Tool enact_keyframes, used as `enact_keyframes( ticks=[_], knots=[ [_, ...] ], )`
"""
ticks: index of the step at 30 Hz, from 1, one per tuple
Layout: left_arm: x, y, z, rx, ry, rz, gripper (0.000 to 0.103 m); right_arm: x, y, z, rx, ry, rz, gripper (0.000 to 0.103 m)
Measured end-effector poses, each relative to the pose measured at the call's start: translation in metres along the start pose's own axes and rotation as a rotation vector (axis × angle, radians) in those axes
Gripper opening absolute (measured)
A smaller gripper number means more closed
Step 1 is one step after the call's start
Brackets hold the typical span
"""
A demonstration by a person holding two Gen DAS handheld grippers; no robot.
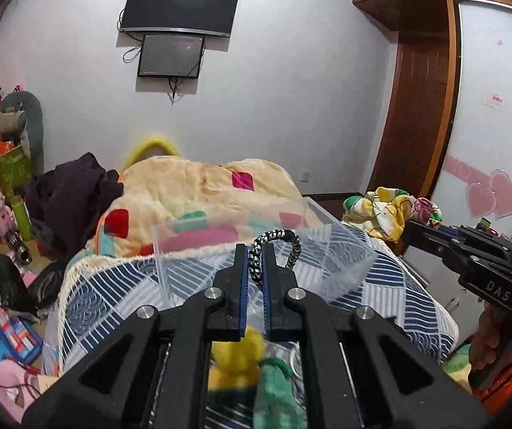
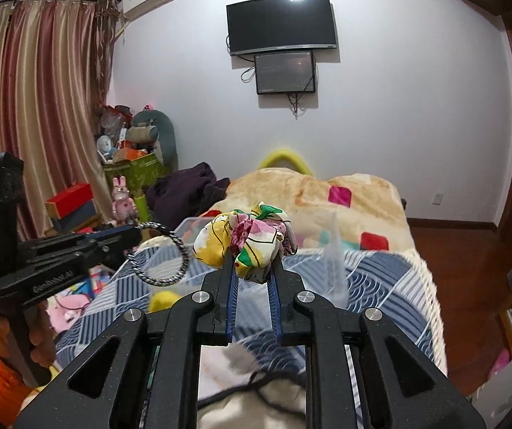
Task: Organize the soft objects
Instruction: 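Drop the scrunchie and bracelet into the clear box with both grippers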
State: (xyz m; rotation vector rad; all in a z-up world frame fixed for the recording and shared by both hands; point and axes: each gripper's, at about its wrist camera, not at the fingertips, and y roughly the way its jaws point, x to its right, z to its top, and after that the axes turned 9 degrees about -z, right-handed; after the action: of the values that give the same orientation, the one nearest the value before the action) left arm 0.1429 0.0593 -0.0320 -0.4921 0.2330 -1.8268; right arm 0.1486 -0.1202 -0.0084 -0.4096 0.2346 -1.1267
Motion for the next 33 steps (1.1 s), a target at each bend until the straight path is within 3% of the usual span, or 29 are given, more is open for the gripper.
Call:
enact_keyframes(
  ticks=[7,16,27,30,33],
  knots=[
    [-0.026,0.035,0.013,-0.054,-0.017,0.044,0.006,-0.002,0.038,0.007,-0.077,-0.039,-0.028,0.014],
    [-0.052,0.087,0.002,-0.158,-0.012,0.106,0.006,-0.007,0.085,-0.004,-0.214,-0.106,-0.046,0.014],
    [-0.057,0.119,-0.015,-0.269,-0.029,0.085,0.006,-0.006,0.122,-0.01,-0.375,-0.125,-0.022,0.015],
    [-0.058,0.118,-0.017,-0.274,-0.039,0.081,0.008,-0.005,0.119,-0.012,-0.383,-0.137,-0.029,0.018],
    [-0.059,0.114,-0.016,-0.27,-0.051,0.071,0.015,-0.003,0.115,-0.011,-0.382,-0.13,-0.027,0.035]
  ],
)
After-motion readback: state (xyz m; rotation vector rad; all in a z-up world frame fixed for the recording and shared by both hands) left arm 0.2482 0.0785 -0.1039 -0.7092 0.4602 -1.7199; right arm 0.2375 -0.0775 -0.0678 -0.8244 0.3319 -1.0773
